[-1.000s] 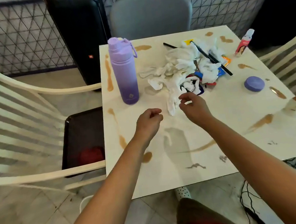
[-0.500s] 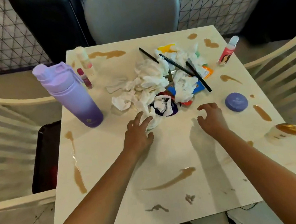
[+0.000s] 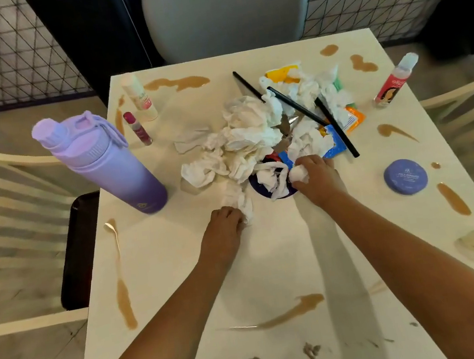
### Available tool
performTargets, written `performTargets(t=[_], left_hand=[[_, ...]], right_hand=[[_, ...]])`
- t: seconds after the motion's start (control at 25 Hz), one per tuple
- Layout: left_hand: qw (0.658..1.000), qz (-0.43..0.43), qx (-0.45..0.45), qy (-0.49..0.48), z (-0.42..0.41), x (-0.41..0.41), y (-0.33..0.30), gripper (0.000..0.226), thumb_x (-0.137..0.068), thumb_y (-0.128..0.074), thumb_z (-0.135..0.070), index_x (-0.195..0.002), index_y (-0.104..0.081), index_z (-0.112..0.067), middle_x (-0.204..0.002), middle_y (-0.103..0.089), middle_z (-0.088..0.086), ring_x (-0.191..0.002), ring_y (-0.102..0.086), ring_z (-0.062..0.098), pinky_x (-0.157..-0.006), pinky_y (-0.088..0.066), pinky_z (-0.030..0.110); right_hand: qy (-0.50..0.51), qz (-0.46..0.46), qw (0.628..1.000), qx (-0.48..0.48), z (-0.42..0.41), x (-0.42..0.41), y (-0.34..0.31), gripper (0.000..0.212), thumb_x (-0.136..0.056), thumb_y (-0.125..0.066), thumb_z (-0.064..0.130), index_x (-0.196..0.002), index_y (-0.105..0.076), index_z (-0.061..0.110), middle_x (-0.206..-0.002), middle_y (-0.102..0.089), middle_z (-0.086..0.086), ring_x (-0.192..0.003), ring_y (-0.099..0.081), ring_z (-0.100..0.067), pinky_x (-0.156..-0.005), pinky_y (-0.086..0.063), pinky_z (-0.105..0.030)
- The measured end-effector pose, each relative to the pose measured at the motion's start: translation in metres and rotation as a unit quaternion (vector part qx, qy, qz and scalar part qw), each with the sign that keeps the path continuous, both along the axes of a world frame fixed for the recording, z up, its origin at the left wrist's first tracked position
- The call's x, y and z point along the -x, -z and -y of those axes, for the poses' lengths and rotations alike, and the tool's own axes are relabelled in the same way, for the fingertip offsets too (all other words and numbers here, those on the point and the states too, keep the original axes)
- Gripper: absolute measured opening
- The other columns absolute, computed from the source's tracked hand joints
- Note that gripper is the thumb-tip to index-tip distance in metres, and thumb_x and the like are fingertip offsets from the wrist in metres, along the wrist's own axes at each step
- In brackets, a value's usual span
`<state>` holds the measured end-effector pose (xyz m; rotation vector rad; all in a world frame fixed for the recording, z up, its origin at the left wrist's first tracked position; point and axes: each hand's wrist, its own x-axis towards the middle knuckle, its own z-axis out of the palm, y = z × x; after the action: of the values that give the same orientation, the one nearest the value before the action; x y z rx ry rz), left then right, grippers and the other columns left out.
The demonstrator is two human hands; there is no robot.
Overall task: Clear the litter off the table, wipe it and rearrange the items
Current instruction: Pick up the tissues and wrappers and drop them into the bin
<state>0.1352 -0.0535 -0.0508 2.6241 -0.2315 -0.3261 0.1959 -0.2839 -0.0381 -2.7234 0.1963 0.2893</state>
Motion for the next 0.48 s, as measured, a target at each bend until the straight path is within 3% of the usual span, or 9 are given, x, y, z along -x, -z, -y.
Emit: performTargets(t=[0.12,0.2,0.28,0.48], left_hand=[[1.0,-0.011,-0.009,-0.01,0.0,0.002,-0.004,0.024,-0.096,-0.045,-0.017,-0.117,-0.055,-0.011,-0.118,-0.055,0.008,-0.107,-0.046,0.024,-0.083,-0.042,0.032],[0.998,-0.036,0.017,-0.043,0.001,0.002,-0.008,0.036,-0.096,-0.044,-0.015,-0.132,-0.045,-0.015,-0.121,-0.053,0.01,-0.111,-0.047,0.026,-0.089,-0.04,0.033],[0.995,-0.035,0.063,-0.066,0.0,0.003,-0.01,0.039,-0.095,-0.046,-0.012,-0.133,-0.046,-0.015,-0.124,-0.054,0.01,-0.115,-0.049,0.027,-0.093,-0.038,0.03],[0.968,0.033,0.213,-0.127,0.0,0.016,-0.025,0.03,-0.09,-0.055,-0.007,-0.12,-0.058,-0.007,-0.114,-0.061,0.003,-0.104,-0.057,0.02,-0.081,-0.032,0.0]], right_hand=[[0.025,0.042,0.998,-0.03,-0.001,0.01,0.008,0.038,-0.085,-0.059,0.017,-0.121,-0.049,0.012,-0.125,-0.051,-0.011,-0.119,-0.039,-0.033,-0.094,-0.038,-0.045],[0.054,0.086,0.993,-0.062,-0.002,0.015,0.009,0.034,-0.085,-0.059,0.015,-0.117,-0.05,0.009,-0.12,-0.054,-0.013,-0.114,-0.043,-0.033,-0.091,-0.039,-0.044],[0.072,0.129,0.985,-0.089,-0.004,0.021,0.007,0.033,-0.085,-0.06,0.014,-0.115,-0.051,0.006,-0.117,-0.054,-0.014,-0.11,-0.047,-0.034,-0.089,-0.04,-0.043],[0.088,0.197,0.959,-0.181,-0.016,0.044,-0.003,0.027,-0.084,-0.061,0.006,-0.108,-0.051,-0.003,-0.108,-0.054,-0.021,-0.099,-0.052,-0.036,-0.079,-0.042,-0.033]])
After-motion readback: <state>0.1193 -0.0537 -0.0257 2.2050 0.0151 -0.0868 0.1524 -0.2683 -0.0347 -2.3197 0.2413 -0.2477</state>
